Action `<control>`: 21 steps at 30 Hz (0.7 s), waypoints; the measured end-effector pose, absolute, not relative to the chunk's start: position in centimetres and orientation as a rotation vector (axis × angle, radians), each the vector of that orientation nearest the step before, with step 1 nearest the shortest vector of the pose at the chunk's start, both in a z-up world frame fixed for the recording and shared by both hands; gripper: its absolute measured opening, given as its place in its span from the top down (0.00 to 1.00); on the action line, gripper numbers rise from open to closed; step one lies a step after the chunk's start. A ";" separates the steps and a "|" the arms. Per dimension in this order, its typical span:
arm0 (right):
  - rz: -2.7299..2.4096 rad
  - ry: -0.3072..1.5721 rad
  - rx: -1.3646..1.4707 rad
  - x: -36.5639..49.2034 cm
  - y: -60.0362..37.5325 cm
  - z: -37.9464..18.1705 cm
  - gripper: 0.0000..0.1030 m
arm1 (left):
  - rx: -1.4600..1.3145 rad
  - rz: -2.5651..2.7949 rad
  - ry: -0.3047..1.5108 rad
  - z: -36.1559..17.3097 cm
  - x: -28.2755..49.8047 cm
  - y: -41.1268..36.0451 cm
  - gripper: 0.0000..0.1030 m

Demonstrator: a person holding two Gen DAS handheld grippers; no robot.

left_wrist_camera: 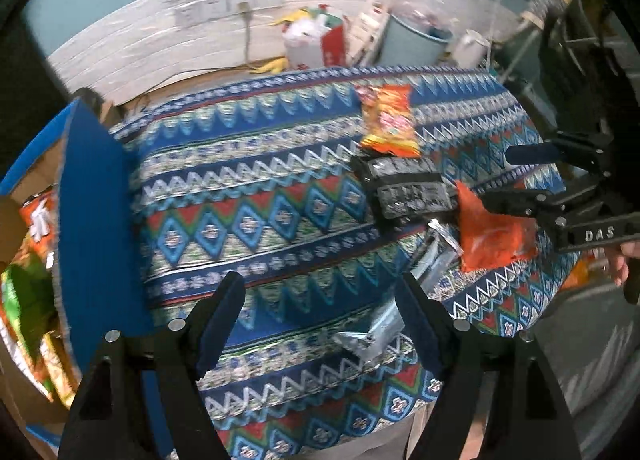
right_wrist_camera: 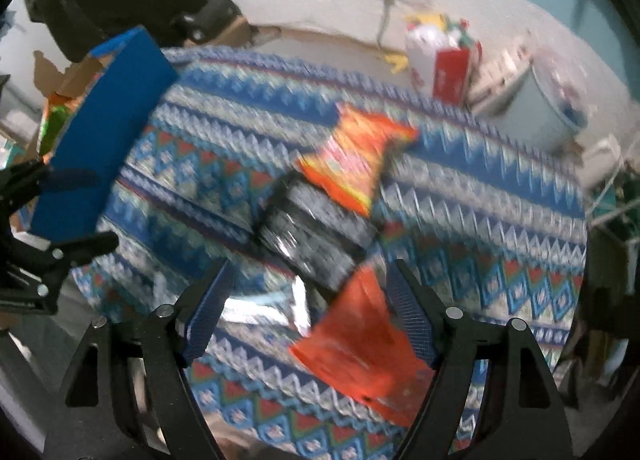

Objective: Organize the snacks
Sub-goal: 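Grasp the silver foil bar with the left tool while the right tool grasps the orange bag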

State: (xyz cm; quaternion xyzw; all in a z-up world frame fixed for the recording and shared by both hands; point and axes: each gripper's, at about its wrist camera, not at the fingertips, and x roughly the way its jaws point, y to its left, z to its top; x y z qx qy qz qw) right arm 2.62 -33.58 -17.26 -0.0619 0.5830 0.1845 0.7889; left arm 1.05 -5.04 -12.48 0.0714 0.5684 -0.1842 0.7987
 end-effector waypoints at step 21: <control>0.398 1.489 -0.104 0.6 -38.6 -23.5 0.23 | 0.188 -0.494 1.328 -17.8 1.0 -12.0 0.24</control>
